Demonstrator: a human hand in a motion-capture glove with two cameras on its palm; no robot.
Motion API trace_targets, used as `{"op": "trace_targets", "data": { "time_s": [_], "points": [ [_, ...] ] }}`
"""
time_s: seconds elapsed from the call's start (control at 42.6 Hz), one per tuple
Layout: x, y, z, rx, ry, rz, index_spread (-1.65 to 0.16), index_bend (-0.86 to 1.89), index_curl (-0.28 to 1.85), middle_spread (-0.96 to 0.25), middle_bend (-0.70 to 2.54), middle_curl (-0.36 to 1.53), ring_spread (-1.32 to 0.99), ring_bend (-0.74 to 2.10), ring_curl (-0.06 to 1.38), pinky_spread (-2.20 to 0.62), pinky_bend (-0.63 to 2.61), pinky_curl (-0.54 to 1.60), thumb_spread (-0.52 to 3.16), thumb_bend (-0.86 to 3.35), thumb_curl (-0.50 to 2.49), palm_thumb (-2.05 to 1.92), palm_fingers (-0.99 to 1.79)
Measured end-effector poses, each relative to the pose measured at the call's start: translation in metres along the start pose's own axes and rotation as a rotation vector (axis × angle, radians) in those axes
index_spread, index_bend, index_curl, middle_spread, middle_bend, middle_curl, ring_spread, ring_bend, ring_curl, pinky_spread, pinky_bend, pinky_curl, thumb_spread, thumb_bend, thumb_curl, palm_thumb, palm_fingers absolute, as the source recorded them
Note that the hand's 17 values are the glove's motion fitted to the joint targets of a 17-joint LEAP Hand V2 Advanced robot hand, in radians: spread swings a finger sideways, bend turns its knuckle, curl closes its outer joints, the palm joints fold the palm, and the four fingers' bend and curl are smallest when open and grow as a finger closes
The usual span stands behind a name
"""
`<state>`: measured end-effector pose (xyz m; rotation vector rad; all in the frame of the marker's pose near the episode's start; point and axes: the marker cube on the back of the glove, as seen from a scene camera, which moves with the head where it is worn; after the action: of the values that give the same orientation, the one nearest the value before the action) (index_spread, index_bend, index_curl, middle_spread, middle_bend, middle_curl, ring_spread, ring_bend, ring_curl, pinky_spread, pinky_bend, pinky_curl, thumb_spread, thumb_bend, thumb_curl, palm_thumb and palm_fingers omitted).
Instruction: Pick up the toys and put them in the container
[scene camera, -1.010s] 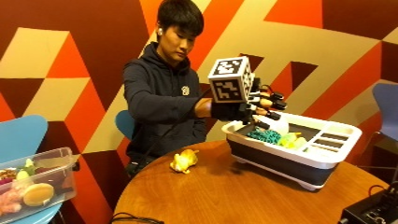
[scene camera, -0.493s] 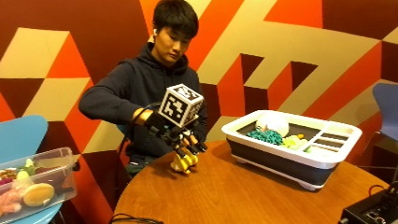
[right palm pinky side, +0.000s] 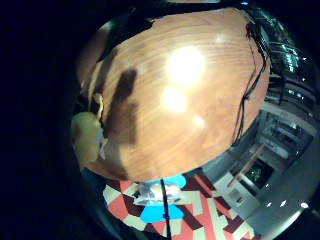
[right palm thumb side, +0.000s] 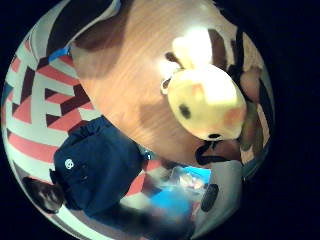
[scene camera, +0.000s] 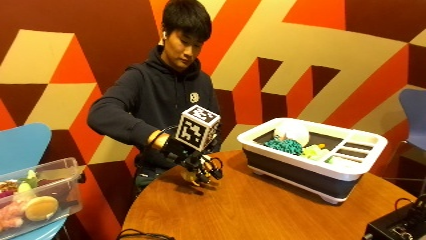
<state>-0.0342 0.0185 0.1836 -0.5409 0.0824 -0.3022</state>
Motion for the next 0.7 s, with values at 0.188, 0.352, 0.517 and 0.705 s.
{"op": "trace_targets", "data": {
  "time_s": [0.188, 0.352, 0.517, 0.705],
  "points": [
    [-0.003, -0.003, -0.052, 0.211, -0.194, 0.018, -0.21, 1.16, 0.64, -0.12, 0.52, 0.34, -0.09, 0.13, 0.05, 0.00, 0.49, 0.28, 1.28, 0.12, 0.51, 0.78, 0.14],
    [-0.008, -0.007, -0.124, 0.414, -0.330, 0.002, -0.17, 1.15, 0.67, -0.17, 0.63, 0.39, -0.14, 0.15, 0.05, 0.00, 0.52, 0.30, 1.23, 0.11, 0.56, 0.80, 0.13],
    [-0.025, -0.027, -0.181, 0.598, -0.484, -0.022, -0.14, 1.13, 0.70, -0.20, 0.69, 0.43, -0.18, 0.16, 0.06, 0.01, 0.56, 0.32, 1.20, 0.11, 0.59, 0.82, 0.13],
    [-0.065, -0.075, -0.212, 0.737, -0.710, -0.088, -0.13, 1.12, 0.71, -0.23, 0.72, 0.45, -0.21, 0.18, 0.08, 0.01, 0.56, 0.32, 1.18, 0.10, 0.63, 0.83, 0.14]
  ]
}}
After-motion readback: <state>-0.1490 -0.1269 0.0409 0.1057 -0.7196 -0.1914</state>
